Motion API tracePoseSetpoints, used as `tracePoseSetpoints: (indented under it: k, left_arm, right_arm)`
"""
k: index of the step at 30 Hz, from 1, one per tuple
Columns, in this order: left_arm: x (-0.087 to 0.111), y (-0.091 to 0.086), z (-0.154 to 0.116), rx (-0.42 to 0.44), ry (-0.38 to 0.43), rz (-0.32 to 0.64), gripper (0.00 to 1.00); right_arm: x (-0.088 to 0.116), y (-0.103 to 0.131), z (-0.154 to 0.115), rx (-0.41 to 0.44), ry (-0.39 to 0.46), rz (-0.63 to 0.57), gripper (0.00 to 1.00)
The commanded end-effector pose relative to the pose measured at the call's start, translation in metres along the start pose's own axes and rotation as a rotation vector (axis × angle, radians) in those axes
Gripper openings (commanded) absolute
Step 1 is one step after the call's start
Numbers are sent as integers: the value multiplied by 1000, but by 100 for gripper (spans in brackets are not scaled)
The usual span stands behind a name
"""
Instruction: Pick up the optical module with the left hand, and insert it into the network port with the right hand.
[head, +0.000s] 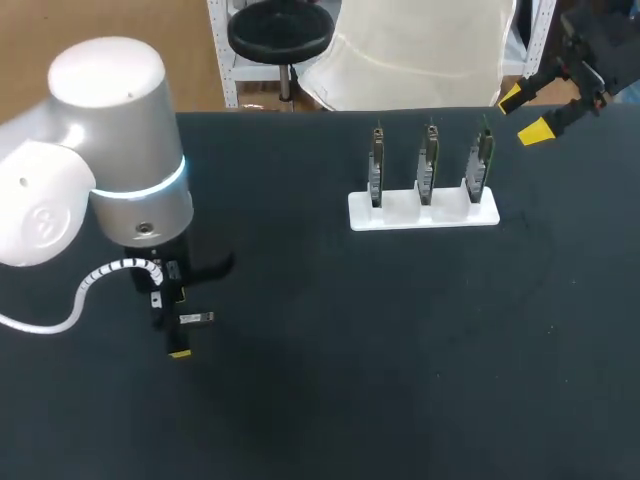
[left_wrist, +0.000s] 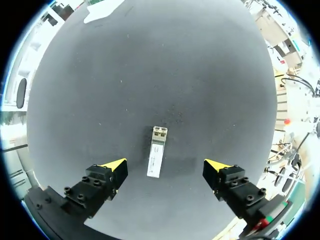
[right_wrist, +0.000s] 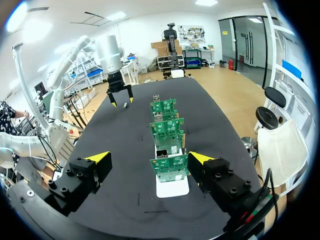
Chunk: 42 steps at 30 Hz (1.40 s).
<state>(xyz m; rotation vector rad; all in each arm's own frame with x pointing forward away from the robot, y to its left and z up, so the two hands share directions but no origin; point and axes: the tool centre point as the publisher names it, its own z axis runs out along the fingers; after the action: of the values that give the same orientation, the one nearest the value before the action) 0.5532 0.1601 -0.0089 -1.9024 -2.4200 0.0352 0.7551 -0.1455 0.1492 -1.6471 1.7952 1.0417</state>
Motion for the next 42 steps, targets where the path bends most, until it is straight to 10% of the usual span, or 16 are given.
tracePoseSetpoints:
  k: [1, 20, 24, 42]
  left_arm:
    - [4, 0, 7, 4, -12, -8, 100]
    - [8, 1, 23, 12, -9, -62, 100]
    - [9, 1, 28, 17, -8, -84, 1]
    - [4, 7, 30, 10, -21, -104, 0]
  right_arm:
    - [0, 2, 1, 6, 1, 0, 100]
    - [0, 2, 1, 6, 1, 0, 100]
    - [0, 2, 1, 6, 1, 0, 100]
    - [0, 2, 1, 6, 1, 0, 100]
